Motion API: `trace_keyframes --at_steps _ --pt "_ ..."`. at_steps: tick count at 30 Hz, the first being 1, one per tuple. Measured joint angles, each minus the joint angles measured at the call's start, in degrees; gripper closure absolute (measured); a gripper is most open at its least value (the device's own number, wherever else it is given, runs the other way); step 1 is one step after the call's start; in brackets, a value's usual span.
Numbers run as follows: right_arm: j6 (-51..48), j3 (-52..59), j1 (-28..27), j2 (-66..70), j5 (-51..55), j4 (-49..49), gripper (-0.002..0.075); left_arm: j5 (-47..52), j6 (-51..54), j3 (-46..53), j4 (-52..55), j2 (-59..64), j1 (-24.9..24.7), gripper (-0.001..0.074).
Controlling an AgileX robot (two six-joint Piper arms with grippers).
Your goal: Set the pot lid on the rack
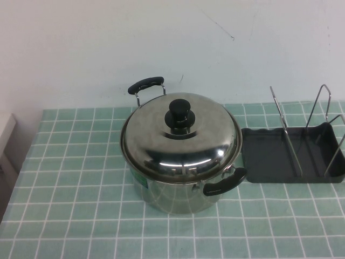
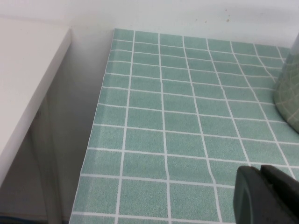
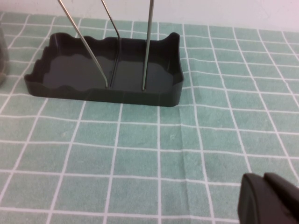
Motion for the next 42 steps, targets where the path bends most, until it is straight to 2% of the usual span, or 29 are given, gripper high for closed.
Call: trace_keyframes --at_steps 7,10,14,19,24,27,30,32,37,40,42 --pt "0.0 0.0 0.0 0.0 -0.22 0.0 0.0727 -0.1 0.0 0.0 0.0 0.0 0.0 0.0737" --pt "0.0 0.37 0.0 0.0 -2.88 0.0 0.0727 -3.13 0.0 0.09 0.0 0.0 0.0 0.0737" --pt "0.0 0.37 0.0 0.0 -12.96 0.0 0.0727 -14.89 0.0 0.35 0.23 0.0 0.0 0.0737" --pt "0.0 0.37 0.0 0.0 -32.57 0.0 0.0727 -34.55 0.0 0.35 0.36 0.0 0.0 0.0737" --pt "-0.71 0.37 0.0 0.0 -46.66 1.08 0.0727 -45.92 0.0 0.35 0.39 0.0 0.0 0.0737" --pt "-3.38 0.37 0.0 0.0 -49.42 2.28 0.0727 -50.0 0.36 0.35 0.39 0.0 0.0 0.0737" --pt "-3.5 0.37 0.0 0.0 -49.48 2.25 0.0727 -50.26 0.61 0.2 -1.38 -0.09 0.0 0.0737" --pt "-3.5 -0.99 0.0 0.0 -45.42 0.97 0.0727 -44.64 0.6 -1.75 -1.46 -0.09 0.0 0.0737" --pt "-3.5 -11.19 0.0 0.0 -24.49 -6.57 0.0727 -27.24 0.83 -11.95 -0.92 1.5 0.0 0.0737" --pt "-3.5 -16.08 0.0 0.4 -16.12 -7.99 0.0727 -26.29 -0.37 -15.64 -0.84 6.51 0.0 0.0737" --pt "-3.5 -17.34 0.0 1.12 -14.93 -7.99 0.0727 -30.04 -1.99 -16.64 -0.01 10.4 0.0 0.0737"
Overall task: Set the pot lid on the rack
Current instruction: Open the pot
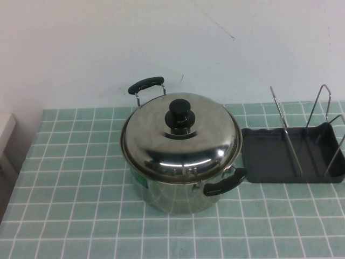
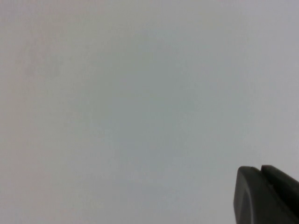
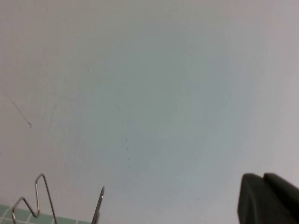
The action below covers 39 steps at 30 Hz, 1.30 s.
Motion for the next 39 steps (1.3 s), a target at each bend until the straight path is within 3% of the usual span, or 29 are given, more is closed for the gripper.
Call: trace_keyframes --at_steps 7,11,13,16,20,24,31,39 --pt "-0.75 3.04 0.0 0.54 -4.32 0.0 0.0727 -28.42 -15.6 -0.39 20.56 20.18 0.0 0.0737" --pt "-1.02 5.78 0.0 0.54 -4.59 0.0 0.0727 -43.93 -18.91 -0.91 28.93 34.18 0.0 0.073" --pt "-1.02 6.39 0.0 0.54 -4.81 0.0 0.0727 -48.13 -19.51 -1.85 30.03 40.69 0.0 0.0697" --pt "-1.02 6.5 0.0 0.54 -4.81 0.0 0.0727 -52.8 -21.07 -4.85 31.14 49.42 0.0 0.0582" --pt "-1.23 6.5 0.0 0.54 -3.66 -0.34 0.0727 -54.4 -23.2 -10.94 36.55 59.73 -0.45 0.0319" --pt "-1.23 6.5 0.0 0.54 -3.09 -0.91 0.0727 -54.27 -24.14 -17.9 40.77 67.47 -4.31 0.0165" --pt "-1.23 6.5 0.0 0.66 -2.68 -1.45 0.0727 -44.27 -19.68 -27.93 37.87 78.07 -13.13 0.0129" --pt "-1.23 6.5 0.0 0.66 -2.68 -1.49 0.0727 -41.13 -17.34 -33.76 32.26 87.57 -15.93 0.0127"
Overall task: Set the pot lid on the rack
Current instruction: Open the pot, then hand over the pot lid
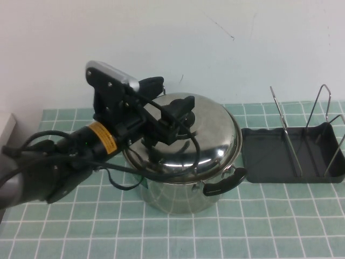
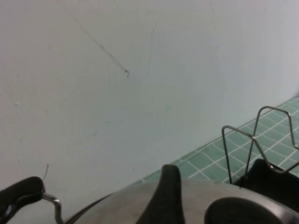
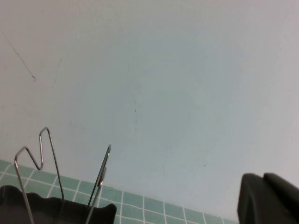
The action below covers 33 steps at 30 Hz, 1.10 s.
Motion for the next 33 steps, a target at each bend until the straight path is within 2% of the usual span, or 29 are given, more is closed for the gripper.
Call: trace_keyframes --at_steps 3,5,8,10,15,19,25,29,31,33 --pt "0.0 0.12 0.0 0.0 0.03 0.0 0.0727 0.48 1.36 -1.82 -0.83 3.34 -0.83 0.0146" --pt "0.0 0.12 0.0 0.0 0.03 0.0 0.0727 0.62 2.45 -2.7 -1.24 5.12 -1.39 0.0185" --pt "0.0 0.22 0.0 0.0 0.03 0.0 0.0727 0.62 3.92 -3.23 -1.79 6.95 -1.96 0.0293" --pt "0.0 0.22 0.0 0.0 0.03 0.0 0.0727 0.62 5.12 -3.47 -2.17 7.66 -2.17 0.0415" --pt "0.0 0.22 0.0 0.0 0.03 0.0 0.0727 -0.36 5.78 -3.47 -2.52 7.66 -2.22 0.0408" --pt "0.19 0.1 0.0 0.0 -0.62 0.0 0.0727 -7.02 5.54 -3.47 -3.51 8.26 -2.31 0.0408" --pt "3.6 -11.11 0.0 2.59 3.64 1.86 0.0727 -11.43 -1.93 -3.47 -9.0 5.18 -2.35 0.0408" --pt "1.03 -21.3 0.1 6.86 12.19 17.52 0.0727 -11.67 -9.85 -3.47 -12.48 -0.07 -3.57 0.0408" --pt "-7.36 -24.82 0.36 9.22 16.48 30.23 0.0727 -11.95 -12.33 -3.59 -14.44 -2.44 -5.37 0.0408" --pt "-20.64 -26.08 0.71 12.29 21.8 48.0 0.0727 -12.35 -13.59 -4.53 -16.32 -4.34 -8.28 0.0408"
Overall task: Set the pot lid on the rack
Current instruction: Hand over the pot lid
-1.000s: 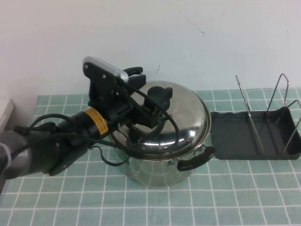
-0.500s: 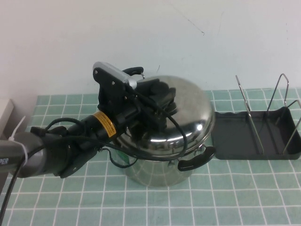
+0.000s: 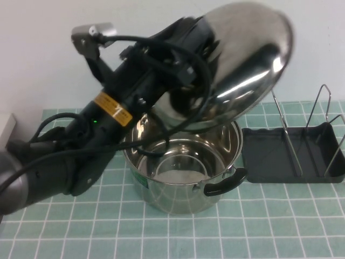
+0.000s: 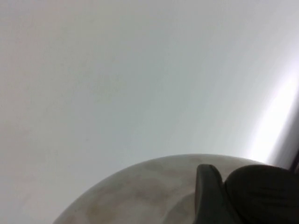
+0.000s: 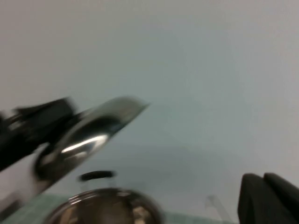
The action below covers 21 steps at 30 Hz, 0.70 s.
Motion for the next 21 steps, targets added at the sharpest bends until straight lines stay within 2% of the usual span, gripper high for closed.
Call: trace_keyframes --at_steps 3,5,8,10,15,18,21 --pt "-20.84 -0.13 0.08 4.8 8.17 23.12 0.0727 -0.37 -0.5 -2.22 -2.3 -1.07 -5.04 0.0408" --pt "-30.31 -0.13 0.18 7.9 11.62 33.79 0.0727 -0.6 -0.5 -3.85 -4.36 -1.12 -8.37 0.0408" --pt "-36.67 -0.13 0.26 11.17 13.38 41.53 0.0696 -0.59 -0.36 -5.58 -9.92 -1.12 -13.54 0.0408" --pt "-37.21 -0.13 0.36 12.72 14.55 43.21 0.0603 -0.59 0.82 -6.51 -13.12 -1.12 -16.37 0.0408" --pt "-39.55 0.0 0.36 15.73 15.33 51.47 0.0258 -0.74 6.84 -7.51 -17.45 -1.12 -21.65 0.0408" --pt "-42.89 0.0 0.36 17.49 15.33 55.7 0.0155 -0.74 8.31 -7.6 -18.01 -1.12 -23.32 0.0408" --pt "-44.04 0.0 0.36 19.61 15.33 56.47 0.0146 -0.74 9.37 -7.6 -17.7 -1.12 -24.25 0.0408"
